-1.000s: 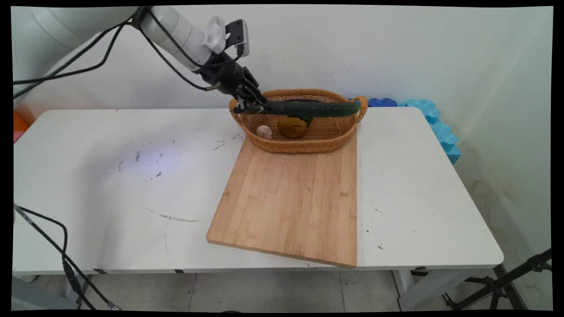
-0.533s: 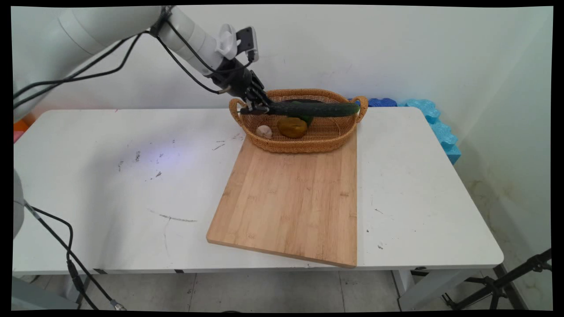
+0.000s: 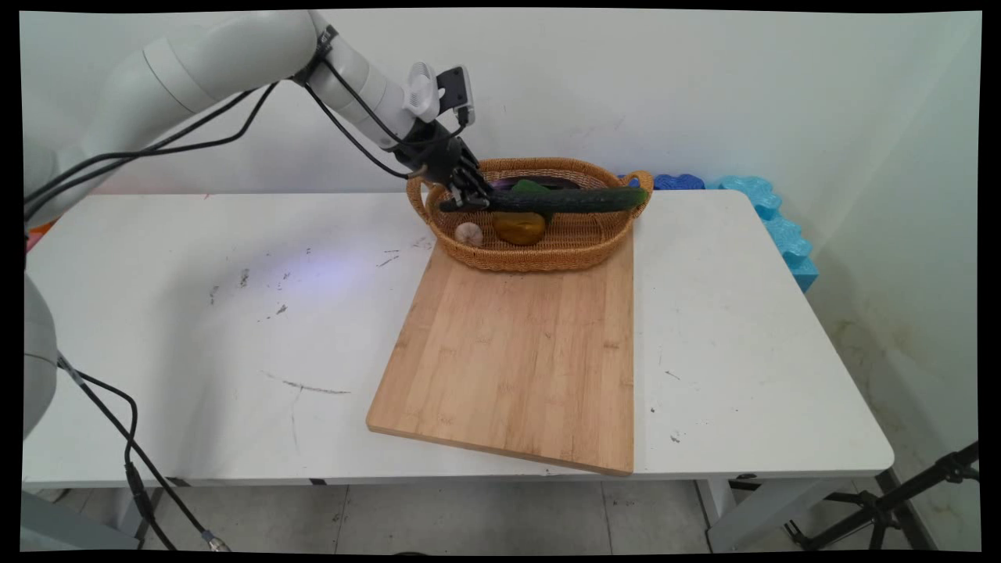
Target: Place the picked object in the vegetable basket
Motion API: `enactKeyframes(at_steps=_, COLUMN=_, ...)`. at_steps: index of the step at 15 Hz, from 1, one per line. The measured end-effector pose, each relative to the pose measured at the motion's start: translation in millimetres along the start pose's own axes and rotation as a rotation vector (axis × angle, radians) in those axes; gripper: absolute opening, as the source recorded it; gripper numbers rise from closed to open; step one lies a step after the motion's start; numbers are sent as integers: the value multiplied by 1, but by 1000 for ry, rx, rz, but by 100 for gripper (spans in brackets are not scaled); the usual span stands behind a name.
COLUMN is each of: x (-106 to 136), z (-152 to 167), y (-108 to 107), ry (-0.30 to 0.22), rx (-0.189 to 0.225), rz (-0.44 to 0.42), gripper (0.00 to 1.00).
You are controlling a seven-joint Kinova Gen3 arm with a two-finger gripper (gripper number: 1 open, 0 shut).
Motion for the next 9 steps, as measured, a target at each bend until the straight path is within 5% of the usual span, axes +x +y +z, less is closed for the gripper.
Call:
enactKeyframes(at_steps=2, x=-1, z=4, y=-1, ry=-1, rx=1, rz=-2, gripper=0)
enactKeyframes(at_steps=3, x=-1, z=6, y=-1, ry=-1, rx=1, rz=-3, gripper=100)
enactKeyframes(at_steps=9, x=-2, z=13, y=-2, ry=3, rx=2, rz=-4, gripper=100)
